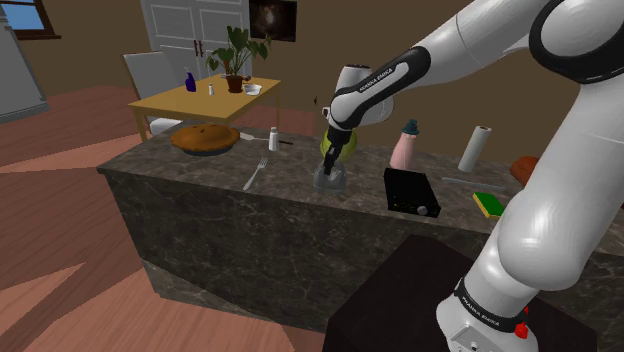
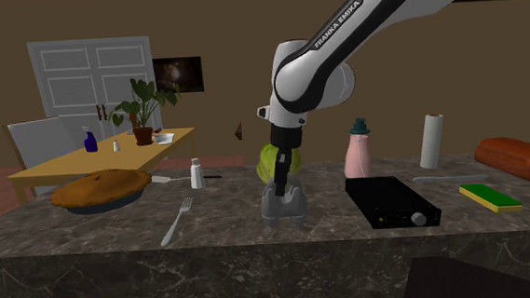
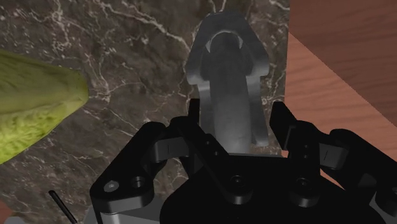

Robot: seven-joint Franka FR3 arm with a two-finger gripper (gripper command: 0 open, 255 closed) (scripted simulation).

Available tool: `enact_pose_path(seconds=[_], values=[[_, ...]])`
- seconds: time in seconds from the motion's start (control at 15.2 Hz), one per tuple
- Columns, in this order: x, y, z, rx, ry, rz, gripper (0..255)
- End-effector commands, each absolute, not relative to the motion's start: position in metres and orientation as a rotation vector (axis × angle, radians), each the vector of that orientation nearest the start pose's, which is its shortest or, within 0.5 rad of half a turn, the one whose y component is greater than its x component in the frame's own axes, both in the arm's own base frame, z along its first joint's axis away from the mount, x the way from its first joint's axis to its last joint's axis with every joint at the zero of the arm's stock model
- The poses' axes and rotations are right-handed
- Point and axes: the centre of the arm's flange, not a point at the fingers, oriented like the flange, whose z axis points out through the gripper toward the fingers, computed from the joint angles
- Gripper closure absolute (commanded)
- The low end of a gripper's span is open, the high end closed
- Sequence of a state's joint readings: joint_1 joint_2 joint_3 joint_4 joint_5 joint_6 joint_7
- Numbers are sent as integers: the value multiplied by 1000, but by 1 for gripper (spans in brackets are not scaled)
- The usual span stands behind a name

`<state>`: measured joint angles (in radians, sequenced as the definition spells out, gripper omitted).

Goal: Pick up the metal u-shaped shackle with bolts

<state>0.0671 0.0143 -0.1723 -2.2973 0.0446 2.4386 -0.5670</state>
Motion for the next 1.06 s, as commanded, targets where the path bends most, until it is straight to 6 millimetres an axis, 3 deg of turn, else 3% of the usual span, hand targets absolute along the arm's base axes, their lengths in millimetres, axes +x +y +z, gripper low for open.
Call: enact_pose_path(seconds=[0.0,0.86,0.99], values=[[524,-55,362,-3077,-671,-202,255],[524,-55,431,-3077,-671,-202,255],[524,-56,431,-3077,-671,-202,255]])
